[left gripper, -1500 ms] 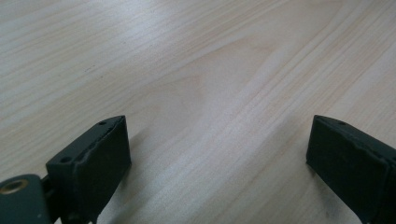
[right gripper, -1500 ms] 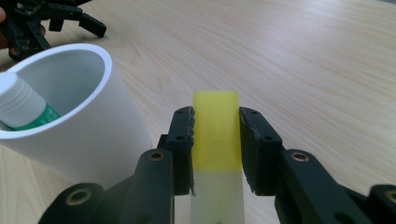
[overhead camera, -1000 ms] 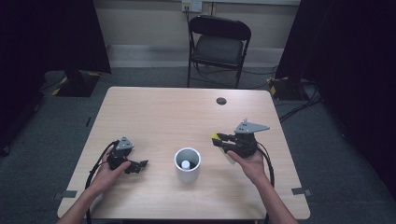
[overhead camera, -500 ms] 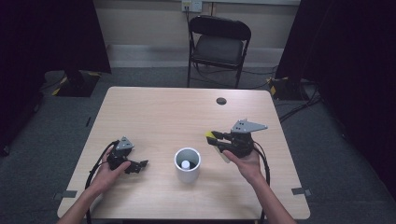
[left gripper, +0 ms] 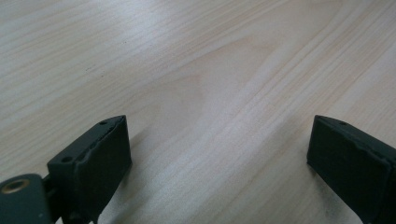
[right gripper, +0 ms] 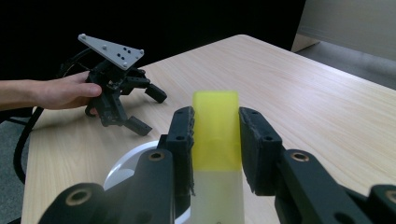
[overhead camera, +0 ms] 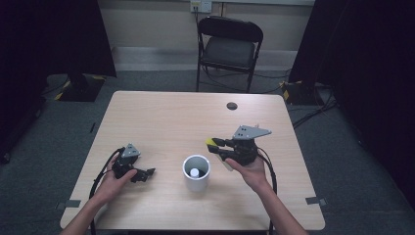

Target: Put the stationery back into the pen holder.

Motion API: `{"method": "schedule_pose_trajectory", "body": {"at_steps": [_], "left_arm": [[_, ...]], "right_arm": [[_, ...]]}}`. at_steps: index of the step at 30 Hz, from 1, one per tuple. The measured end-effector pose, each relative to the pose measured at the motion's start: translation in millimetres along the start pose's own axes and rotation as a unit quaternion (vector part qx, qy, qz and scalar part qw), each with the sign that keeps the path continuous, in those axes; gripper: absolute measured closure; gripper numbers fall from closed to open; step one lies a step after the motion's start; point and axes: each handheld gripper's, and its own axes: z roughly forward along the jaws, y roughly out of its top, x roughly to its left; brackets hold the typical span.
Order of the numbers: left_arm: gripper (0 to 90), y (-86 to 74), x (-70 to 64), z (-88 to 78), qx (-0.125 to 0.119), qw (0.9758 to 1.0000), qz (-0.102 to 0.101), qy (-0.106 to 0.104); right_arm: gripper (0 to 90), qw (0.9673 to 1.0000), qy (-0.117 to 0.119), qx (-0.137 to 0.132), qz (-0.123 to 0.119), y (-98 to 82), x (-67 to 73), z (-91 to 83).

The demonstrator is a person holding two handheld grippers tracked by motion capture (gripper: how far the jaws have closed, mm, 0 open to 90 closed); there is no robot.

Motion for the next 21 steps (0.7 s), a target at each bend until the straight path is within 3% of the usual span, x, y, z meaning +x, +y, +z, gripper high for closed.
{"method": "schedule_pose_trajectory", "body": {"at_steps": [6, 21], "left_arm": [[5.8, -0.1, -0.1, -0.1, 0.000, 1.0000, 0.000, 0.000], [5.6, 0.1, 0.1, 0.1, 0.001, 1.0000, 0.000, -0.002]], "right_arm": [[67.3, 1.0000, 0.007, -0.004, -0.005, 6.0, 5.4, 6.6], [67.3, 0.9989, 0.040, 0.002, -0.023, 19.5, 23.6, 42.9]]}}
